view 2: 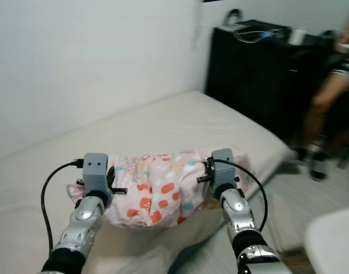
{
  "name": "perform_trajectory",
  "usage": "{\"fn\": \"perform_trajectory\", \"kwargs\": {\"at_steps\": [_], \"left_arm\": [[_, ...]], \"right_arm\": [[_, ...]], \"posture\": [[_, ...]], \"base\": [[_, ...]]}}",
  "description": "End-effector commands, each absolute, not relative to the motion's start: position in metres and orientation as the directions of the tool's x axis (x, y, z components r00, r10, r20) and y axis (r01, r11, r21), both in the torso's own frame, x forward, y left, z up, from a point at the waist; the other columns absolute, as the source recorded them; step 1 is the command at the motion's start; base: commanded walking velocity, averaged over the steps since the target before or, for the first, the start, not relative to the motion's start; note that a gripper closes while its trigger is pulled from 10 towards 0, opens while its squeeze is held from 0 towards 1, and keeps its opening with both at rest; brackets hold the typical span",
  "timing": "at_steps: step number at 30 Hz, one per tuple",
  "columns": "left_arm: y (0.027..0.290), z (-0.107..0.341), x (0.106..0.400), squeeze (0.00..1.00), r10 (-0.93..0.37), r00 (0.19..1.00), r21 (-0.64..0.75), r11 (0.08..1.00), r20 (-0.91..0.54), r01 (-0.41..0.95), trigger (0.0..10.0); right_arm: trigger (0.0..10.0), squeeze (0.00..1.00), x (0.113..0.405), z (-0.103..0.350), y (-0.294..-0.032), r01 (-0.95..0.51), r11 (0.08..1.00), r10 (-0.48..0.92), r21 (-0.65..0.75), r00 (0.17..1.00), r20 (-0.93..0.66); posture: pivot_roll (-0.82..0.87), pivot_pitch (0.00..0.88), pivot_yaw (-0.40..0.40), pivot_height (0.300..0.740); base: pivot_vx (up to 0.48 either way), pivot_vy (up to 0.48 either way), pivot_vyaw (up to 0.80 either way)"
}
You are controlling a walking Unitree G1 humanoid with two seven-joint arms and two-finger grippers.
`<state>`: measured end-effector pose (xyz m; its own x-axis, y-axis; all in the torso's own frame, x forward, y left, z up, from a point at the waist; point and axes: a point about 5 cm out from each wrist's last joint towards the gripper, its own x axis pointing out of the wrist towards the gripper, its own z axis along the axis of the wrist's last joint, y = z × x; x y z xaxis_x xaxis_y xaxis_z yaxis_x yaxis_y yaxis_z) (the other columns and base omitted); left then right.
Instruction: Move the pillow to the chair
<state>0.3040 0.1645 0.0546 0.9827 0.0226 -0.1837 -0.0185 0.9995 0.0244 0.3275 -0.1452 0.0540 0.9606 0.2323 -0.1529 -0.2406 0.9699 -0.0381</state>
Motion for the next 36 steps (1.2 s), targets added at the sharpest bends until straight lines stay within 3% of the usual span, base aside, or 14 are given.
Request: {"fn": "perform_trajectory", "kwargs": {"at_steps": [1,36], "left_arm": [[0.1566,0.0654,0.3099,0.0,-0.011,0.992,0.018,1.0,-0.126,0.013,10.0],[0.1584,0.0677,0.3121,0.0,-0.013,0.993,0.021,1.0,-0.117,0.015,10.0]], "right_arm": [[10.0,0.0,0.3308,0.0589,-0.1379,-0.274,0.961,0.267,-0.034,0.954,-0.137],[10.0,0.0,0.3299,0.0548,-0.1353,-0.295,0.955,0.284,-0.041,0.943,-0.174]], "posture": [[-0.06,0.0,-0.011,0.74],[-0.05,0.0,-0.01,0.74]], "base": [[0.0,0.0,-0.8],[0.0,0.0,-0.8]]}}
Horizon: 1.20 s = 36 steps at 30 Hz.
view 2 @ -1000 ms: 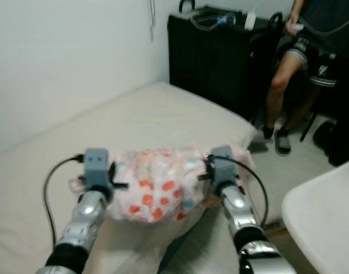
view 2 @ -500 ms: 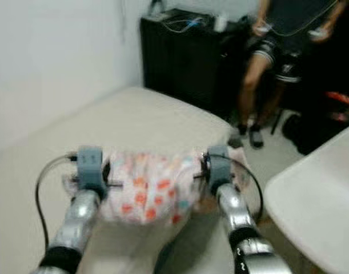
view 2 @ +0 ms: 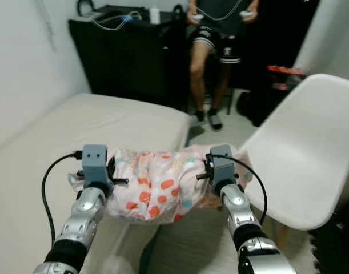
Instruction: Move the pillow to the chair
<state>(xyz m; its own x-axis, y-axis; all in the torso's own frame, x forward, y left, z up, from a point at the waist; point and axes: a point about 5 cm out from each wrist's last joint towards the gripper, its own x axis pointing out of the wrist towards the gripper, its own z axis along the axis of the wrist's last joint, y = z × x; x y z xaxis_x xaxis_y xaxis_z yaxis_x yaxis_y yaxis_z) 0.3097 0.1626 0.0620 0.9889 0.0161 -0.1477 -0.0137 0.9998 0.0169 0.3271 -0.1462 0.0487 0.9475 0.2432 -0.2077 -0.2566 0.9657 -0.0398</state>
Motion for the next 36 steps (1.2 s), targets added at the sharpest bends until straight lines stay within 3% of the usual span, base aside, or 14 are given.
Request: {"fn": "perform_trajectory", "kwargs": {"at_steps": [1,36], "left_arm": [[0.1583,0.0676,0.3119,0.0,-0.015,0.993,0.022,1.0,-0.117,0.017,10.0],[0.1571,0.0623,0.3097,0.0,-0.009,0.989,0.009,1.0,-0.146,0.01,10.0]], "right_arm": [[10.0,0.0,0.3298,0.0547,-0.1353,-0.295,0.955,0.283,-0.042,0.943,-0.174],[10.0,0.0,0.3281,0.0546,-0.1381,-0.273,0.96,0.26,-0.068,0.953,-0.158]], "posture": [[-0.05,0.0,-0.01,0.74],[-0.05,0.0,0.002,0.74]], "base": [[0.0,0.0,-0.8],[0.0,0.0,-0.8]]}}
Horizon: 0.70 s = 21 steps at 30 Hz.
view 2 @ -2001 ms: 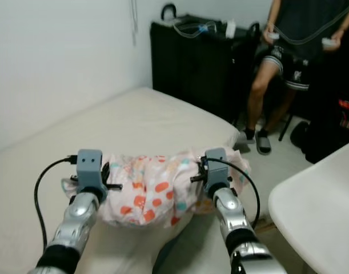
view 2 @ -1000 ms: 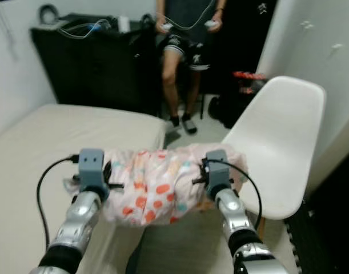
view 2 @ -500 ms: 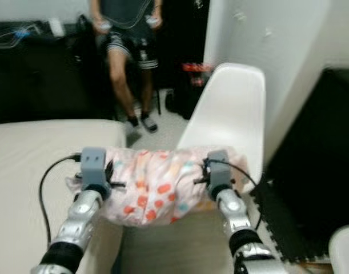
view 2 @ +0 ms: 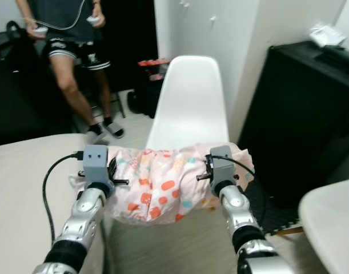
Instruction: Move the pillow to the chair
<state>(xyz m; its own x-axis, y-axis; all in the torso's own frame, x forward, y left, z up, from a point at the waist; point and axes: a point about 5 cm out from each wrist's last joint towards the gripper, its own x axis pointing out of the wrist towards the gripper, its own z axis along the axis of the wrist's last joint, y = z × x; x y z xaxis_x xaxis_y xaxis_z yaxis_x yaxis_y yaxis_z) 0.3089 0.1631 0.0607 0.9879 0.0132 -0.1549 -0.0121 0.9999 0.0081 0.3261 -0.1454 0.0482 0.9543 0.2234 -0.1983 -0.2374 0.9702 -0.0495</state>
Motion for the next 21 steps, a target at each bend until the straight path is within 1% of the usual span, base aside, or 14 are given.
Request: {"fn": "perform_trajectory", "kwargs": {"at_steps": [1,15,21], "left_arm": [[0.1571,0.0623,0.3097,0.0,-0.009,0.989,0.009,1.0,-0.146,0.01,10.0],[0.1579,0.0582,0.3068,0.0,-0.01,0.987,0.01,1.0,-0.16,0.011,10.0],[0.1575,0.0576,0.3065,0.0,-0.016,0.986,0.009,1.0,-0.165,0.018,10.0]], "right_arm": [[10.0,0.0,0.3281,0.0546,-0.1381,-0.273,0.96,0.26,-0.068,0.953,-0.158],[10.0,0.0,0.3258,0.0512,-0.1387,-0.261,0.963,0.247,-0.063,0.954,-0.168],[10.0,0.0,0.3265,0.0517,-0.1421,-0.236,0.97,0.225,-0.05,0.96,-0.166]], "posture": [[-0.05,0.0,0.002,0.74],[-0.06,0.0,0.006,0.74],[-0.06,0.002,0.021,0.74]], "base": [[0.0,0.0,-0.8],[0.0,0.0,-0.8],[0.0,0.0,-0.8]]}}
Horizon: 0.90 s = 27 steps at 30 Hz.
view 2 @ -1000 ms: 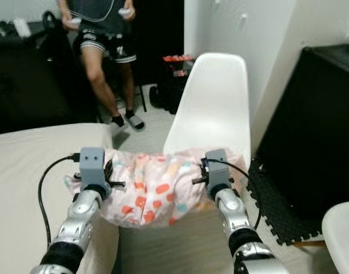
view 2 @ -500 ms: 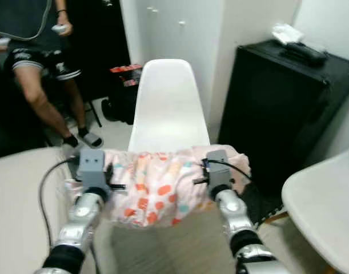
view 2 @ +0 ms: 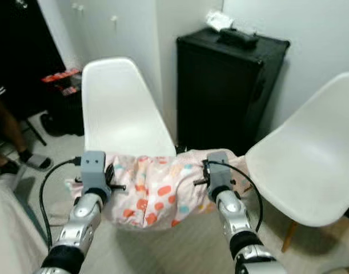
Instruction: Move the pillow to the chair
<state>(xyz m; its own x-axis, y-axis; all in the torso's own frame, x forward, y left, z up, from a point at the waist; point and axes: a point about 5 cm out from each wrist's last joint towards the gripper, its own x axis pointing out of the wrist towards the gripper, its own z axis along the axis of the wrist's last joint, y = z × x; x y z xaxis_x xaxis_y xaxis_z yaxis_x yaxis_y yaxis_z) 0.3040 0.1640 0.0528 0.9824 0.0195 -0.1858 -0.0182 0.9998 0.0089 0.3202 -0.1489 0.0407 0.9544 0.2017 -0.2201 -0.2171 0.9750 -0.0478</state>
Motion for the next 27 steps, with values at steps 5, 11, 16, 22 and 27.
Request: {"fn": "perform_trajectory", "kwargs": {"at_steps": [5,11,16,22,27], "left_arm": [[0.157,0.058,0.307,0.0,-0.021,0.986,0.008,1.0,-0.166,0.023,10.0],[0.156,0.06,0.311,0.0,-0.031,0.986,0.012,0.999,-0.163,0.034,10.0],[0.156,0.06,0.312,0.0,-0.035,0.986,0.011,0.999,-0.164,0.038,10.0],[0.153,0.059,0.313,0.0,-0.06,0.981,0.008,0.998,-0.186,0.062,10.0],[0.155,0.055,0.311,0.0,-0.043,0.977,-0.029,0.999,-0.209,0.038,10.0]], "right_arm": [[10.0,0.0,0.327,0.052,-0.144,-0.222,0.974,0.212,-0.045,0.963,-0.168],[10.0,0.0,0.327,0.051,-0.147,-0.204,0.978,0.193,-0.043,0.965,-0.175],[10.0,0.0,0.326,0.05,-0.148,-0.195,0.98,0.186,-0.032,0.966,-0.181],[10.0,0.0,0.324,0.046,-0.15,-0.178,0.984,0.174,-0.004,0.966,-0.19],[10.0,0.0,0.322,0.044,-0.154,-0.141,0.99,0.141,0.014,0.971,-0.196]], "posture": [[-0.06,0.002,0.022,0.74],[-0.07,0.0,0.038,0.74],[-0.07,0.0,0.042,0.74],[-0.05,0.0,0.041,0.74],[-0.06,0.0,0.054,0.74]], "base": [[0.0,0.0,-0.8],[0.0,0.0,-0.8],[0.0,0.0,-0.8],[0.0,0.0,-0.8],[0.0,0.0,-0.8]]}}
